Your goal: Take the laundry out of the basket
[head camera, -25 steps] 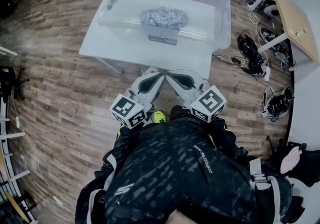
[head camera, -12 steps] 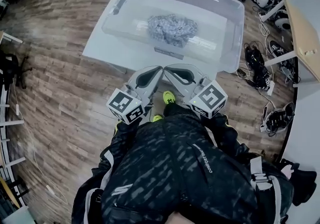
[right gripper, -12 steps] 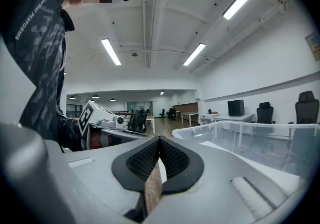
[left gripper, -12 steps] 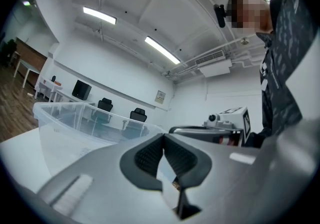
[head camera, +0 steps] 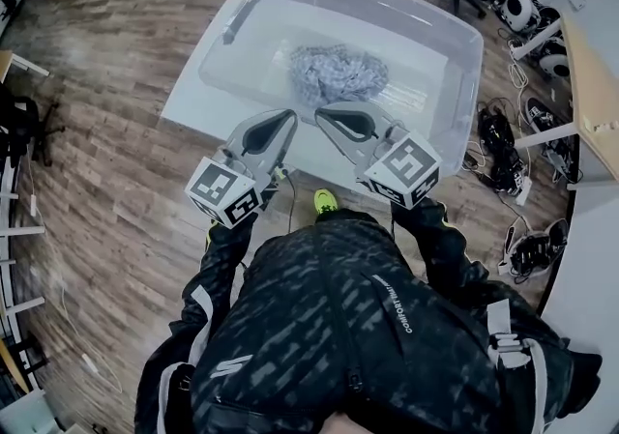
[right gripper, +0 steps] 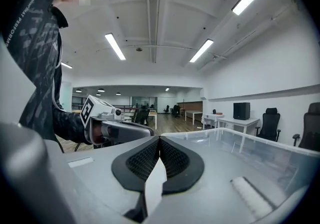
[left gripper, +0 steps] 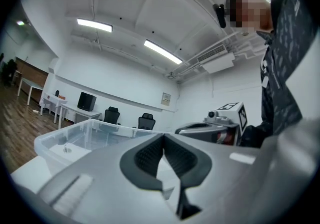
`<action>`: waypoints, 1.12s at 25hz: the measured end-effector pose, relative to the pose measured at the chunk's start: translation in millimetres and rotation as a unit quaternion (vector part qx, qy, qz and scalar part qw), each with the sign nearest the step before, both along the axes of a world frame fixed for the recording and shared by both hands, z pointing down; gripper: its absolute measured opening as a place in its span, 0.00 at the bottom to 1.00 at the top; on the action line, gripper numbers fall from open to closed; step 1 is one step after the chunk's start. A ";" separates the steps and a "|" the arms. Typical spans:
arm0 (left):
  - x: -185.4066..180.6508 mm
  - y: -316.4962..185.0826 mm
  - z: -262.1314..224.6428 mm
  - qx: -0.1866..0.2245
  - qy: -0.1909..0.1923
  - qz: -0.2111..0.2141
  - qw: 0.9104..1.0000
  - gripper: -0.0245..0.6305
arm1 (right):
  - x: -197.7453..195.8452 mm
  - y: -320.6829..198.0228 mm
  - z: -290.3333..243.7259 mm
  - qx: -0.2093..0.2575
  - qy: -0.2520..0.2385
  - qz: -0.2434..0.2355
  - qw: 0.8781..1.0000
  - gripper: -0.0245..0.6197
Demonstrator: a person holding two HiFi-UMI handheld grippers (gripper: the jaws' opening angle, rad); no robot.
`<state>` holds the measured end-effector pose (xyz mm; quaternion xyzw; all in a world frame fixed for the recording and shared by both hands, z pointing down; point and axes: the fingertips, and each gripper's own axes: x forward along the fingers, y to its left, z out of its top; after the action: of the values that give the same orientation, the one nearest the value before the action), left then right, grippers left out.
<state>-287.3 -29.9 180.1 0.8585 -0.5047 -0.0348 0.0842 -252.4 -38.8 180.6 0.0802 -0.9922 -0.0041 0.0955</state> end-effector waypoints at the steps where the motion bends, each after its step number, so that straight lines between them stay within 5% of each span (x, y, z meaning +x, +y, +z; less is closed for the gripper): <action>1: -3.5 -5.4 -1.6 0.002 -0.003 -0.002 1.000 0.04 | -1.8 -6.8 -1.5 0.006 0.006 -0.003 1.000 0.04; 9: -4.8 -47.9 -6.3 0.013 -0.011 -0.002 1.000 0.04 | -4.9 -67.2 -2.5 0.040 0.051 -0.003 0.998 0.07; 18: -1.4 -76.4 6.0 -0.005 0.001 -0.011 1.000 0.04 | 0.0 -120.8 45.3 0.026 0.110 -0.002 0.994 0.08; 28: -23.3 -104.9 10.3 -0.015 0.016 -0.046 0.999 0.04 | -21.4 -166.9 108.3 0.007 0.176 -0.027 0.984 0.28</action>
<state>-310.6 -134.8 190.4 0.8324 -0.5425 -0.0451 0.1033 -273.8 -205.7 288.8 0.0523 -0.9615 -0.0273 0.2683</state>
